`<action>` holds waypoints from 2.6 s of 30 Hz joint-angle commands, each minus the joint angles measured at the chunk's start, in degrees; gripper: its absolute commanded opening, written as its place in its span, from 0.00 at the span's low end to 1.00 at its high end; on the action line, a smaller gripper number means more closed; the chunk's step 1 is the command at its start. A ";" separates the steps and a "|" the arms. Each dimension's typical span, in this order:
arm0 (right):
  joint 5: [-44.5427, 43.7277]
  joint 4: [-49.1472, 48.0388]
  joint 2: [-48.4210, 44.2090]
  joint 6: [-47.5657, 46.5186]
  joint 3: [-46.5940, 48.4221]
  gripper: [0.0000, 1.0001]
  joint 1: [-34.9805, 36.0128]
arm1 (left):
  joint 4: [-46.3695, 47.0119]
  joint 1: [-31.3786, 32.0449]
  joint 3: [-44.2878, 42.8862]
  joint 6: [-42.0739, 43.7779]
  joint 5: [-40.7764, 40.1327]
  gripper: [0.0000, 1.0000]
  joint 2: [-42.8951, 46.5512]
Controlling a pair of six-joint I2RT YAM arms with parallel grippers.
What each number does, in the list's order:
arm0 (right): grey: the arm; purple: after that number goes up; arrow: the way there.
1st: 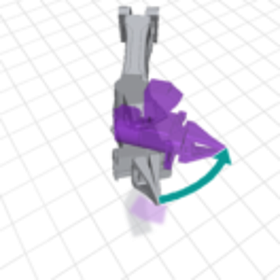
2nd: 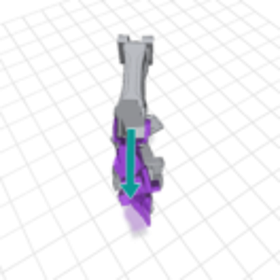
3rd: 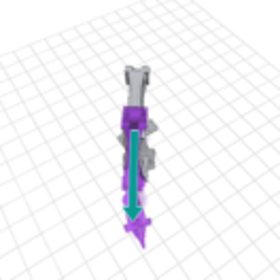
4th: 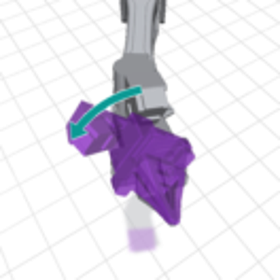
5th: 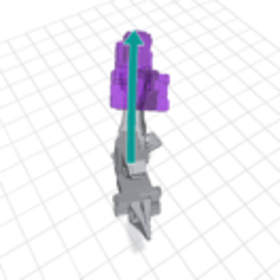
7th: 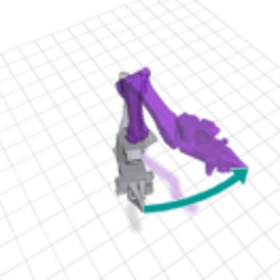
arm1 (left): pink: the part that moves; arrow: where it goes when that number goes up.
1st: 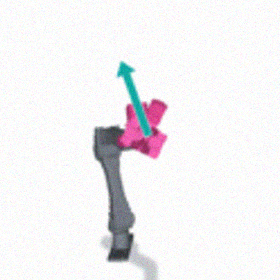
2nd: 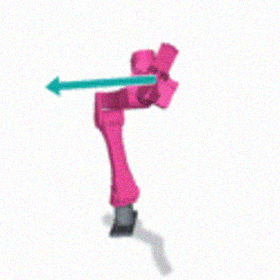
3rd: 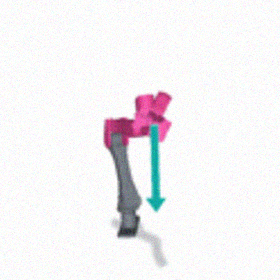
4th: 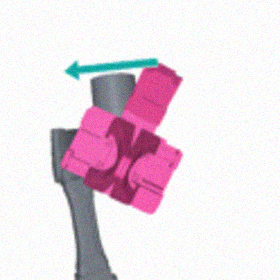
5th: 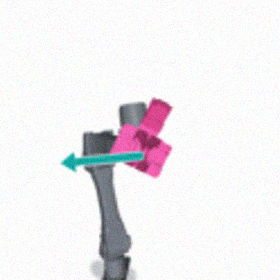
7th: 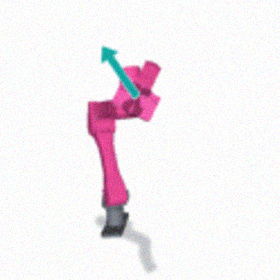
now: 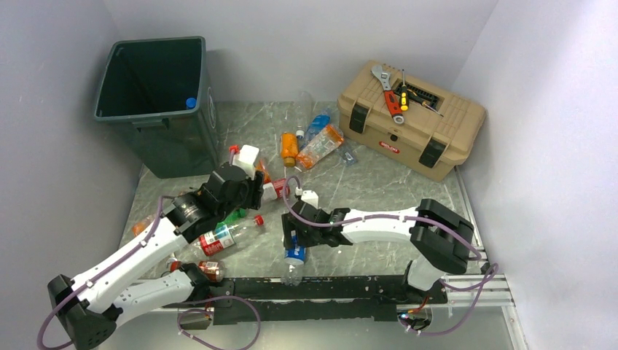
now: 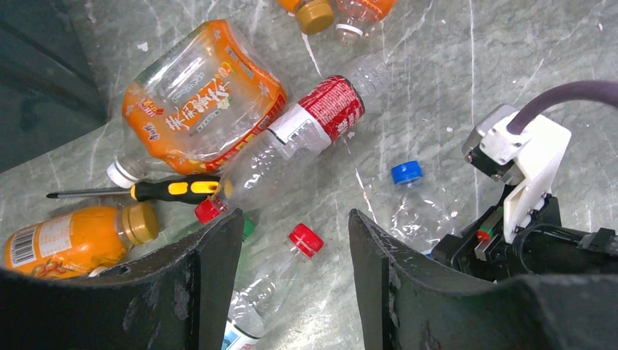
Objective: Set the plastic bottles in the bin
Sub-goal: Pick up the plastic bottle from the corner of the board.
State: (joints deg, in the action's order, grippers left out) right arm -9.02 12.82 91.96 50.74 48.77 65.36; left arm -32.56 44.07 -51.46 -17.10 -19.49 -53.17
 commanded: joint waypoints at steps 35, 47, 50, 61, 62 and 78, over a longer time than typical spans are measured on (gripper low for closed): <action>-22.64 -44.49 -46.95 -49.19 -29.40 0.22 19.09 | 23.80 -0.22 -2.75 -3.54 32.38 0.98 14.03; -24.30 -66.17 -43.95 -56.34 -31.23 0.14 20.67 | 39.10 -0.25 1.49 -14.34 46.83 0.95 8.74; -24.21 -68.39 -42.89 -57.59 -30.79 0.13 20.68 | 40.14 -0.16 -0.03 -15.24 49.74 0.89 6.06; -23.59 -68.79 -40.11 -57.25 -29.54 0.12 20.67 | 40.68 0.01 -2.02 -14.74 51.45 0.67 1.58; -23.53 -68.65 -40.02 -57.29 -29.45 0.12 20.64 | 40.67 0.00 -2.10 -14.64 51.68 0.62 1.39; -24.04 -68.98 -40.07 -55.93 -29.63 0.12 20.59 | 40.44 0.59 -2.15 -14.80 53.65 0.62 0.32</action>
State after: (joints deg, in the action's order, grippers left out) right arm -33.01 -52.47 52.27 -5.89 17.63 85.71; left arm 6.11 44.25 -51.44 -31.27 32.93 -52.40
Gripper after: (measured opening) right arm 0.472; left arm 0.654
